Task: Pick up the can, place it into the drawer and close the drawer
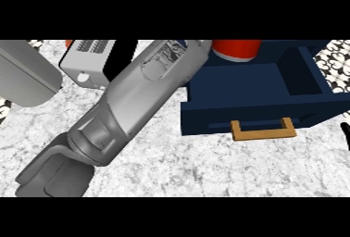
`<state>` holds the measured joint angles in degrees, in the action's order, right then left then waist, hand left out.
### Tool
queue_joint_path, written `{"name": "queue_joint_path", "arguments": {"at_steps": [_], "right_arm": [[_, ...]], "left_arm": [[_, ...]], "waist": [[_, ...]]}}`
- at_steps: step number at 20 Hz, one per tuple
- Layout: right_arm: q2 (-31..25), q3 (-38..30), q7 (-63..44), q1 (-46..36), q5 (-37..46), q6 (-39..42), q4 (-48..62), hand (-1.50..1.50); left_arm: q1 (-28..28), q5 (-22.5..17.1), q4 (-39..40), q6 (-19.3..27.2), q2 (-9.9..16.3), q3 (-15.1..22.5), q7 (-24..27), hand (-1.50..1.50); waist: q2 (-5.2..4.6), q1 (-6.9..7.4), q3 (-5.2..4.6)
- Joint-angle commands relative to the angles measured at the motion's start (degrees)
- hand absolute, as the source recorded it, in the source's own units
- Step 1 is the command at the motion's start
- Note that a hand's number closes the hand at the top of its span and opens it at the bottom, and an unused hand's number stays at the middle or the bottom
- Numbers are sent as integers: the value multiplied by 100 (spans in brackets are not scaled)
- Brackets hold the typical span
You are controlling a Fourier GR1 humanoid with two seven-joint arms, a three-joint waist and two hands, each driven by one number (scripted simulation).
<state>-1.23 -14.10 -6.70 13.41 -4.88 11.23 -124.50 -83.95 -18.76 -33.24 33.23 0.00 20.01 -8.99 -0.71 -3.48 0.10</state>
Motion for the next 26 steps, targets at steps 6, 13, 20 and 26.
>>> {"name": "queue_joint_path", "arguments": {"at_steps": [6,13,20,26], "right_arm": [[-118,24,21,-341,-11,37,269,-150],[-261,-176,-218,-593,-155,-50,274,-150],[-106,98,-72,-592,135,-112,246,-150],[-243,-26,170,-400,-33,162,361,-150]], "left_arm": [[-211,-590,713,69,0,556,379,150],[-41,-815,923,308,0,920,852,150],[-96,-938,1294,261,0,1181,1028,150],[32,-1056,1428,603,0,1417,997,-150]], "waist": [[-43,-130,6],[-55,-177,4],[-98,-307,4],[-95,-381,9]]}}
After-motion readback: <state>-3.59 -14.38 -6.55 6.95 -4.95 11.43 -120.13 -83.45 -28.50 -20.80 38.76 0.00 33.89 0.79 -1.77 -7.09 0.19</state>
